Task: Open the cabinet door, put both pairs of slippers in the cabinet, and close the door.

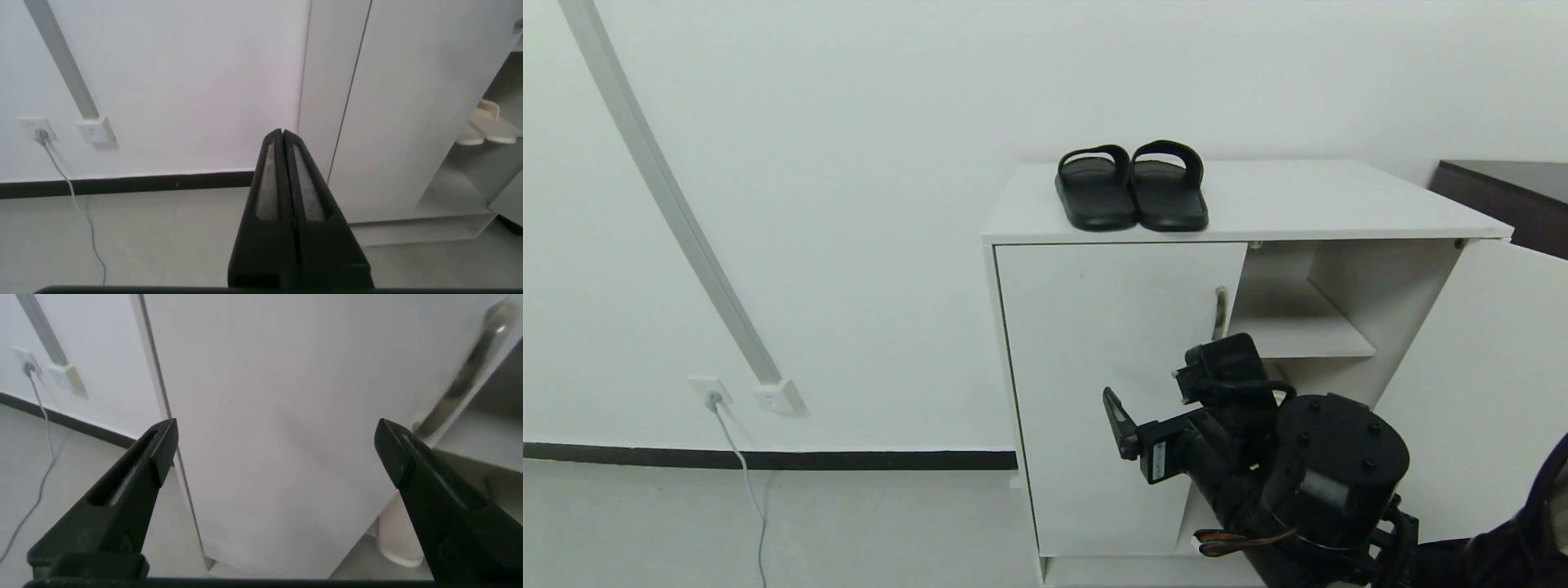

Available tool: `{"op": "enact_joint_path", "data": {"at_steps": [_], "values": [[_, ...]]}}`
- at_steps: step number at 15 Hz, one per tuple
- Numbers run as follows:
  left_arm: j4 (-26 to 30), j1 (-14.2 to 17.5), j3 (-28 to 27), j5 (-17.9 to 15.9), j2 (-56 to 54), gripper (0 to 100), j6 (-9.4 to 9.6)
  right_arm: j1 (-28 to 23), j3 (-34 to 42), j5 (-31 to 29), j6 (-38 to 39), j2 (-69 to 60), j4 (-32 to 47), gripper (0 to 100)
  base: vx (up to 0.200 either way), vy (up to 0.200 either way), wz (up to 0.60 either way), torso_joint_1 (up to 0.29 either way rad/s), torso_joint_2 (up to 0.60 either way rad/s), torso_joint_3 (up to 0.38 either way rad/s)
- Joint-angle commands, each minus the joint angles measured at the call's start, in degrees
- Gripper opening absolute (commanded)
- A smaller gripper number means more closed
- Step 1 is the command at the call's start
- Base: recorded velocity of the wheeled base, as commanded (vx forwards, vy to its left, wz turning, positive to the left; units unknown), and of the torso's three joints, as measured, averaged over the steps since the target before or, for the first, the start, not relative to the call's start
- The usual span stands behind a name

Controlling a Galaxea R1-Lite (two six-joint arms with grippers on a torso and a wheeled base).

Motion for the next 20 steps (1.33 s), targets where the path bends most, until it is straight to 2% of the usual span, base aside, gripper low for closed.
{"op": "enact_joint_path", "data": {"at_steps": [1, 10, 20], "values": [[0.02, 0.01, 0.00, 0.02, 0.09, 0, -0.01, 0.02, -0.01, 0.02, -0.04, 0.18, 0.00, 100, 0.000, 0.000, 0.00, 0.154, -0.47, -0.325], [0.02, 0.01, 0.00, 0.02, 0.09, 0, -0.01, 0.02, -0.01, 0.02, 0.05, 0.18, 0.00, 100, 0.000, 0.000, 0.00, 0.179, -0.49, -0.319], [0.02, 0.01, 0.00, 0.02, 0.09, 0, -0.01, -0.07, 0.26, 0.63, 0.32, 0.79, -0.35, 100, 0.000, 0.000, 0.00, 0.240, -0.56, -0.325]]}}
